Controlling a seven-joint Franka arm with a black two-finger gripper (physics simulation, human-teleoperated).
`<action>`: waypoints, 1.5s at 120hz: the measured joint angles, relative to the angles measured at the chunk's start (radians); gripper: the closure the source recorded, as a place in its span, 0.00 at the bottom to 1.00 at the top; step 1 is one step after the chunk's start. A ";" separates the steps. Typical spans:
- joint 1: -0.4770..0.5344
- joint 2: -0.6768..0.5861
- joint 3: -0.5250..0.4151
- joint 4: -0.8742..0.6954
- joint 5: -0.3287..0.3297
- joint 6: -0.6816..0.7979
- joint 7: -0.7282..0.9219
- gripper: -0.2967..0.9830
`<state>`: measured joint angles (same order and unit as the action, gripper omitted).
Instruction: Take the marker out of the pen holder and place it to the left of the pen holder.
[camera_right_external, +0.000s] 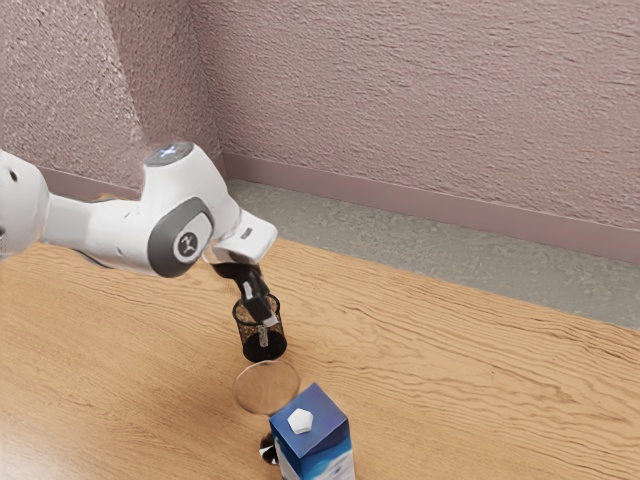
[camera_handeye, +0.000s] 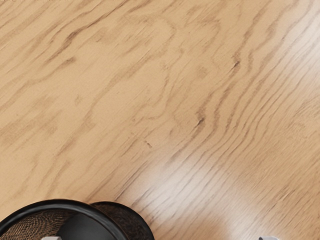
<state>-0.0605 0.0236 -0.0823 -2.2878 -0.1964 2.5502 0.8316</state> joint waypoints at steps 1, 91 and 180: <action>-0.001 0.003 -0.001 0.000 -0.002 0.001 0.003 0.38; 0.047 0.049 -0.004 0.018 -0.028 0.033 0.174 0.73; 0.188 -0.056 0.017 0.205 -0.017 -0.168 0.180 0.82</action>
<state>0.1271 -0.0325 -0.0655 -2.0831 -0.2133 2.3819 1.0113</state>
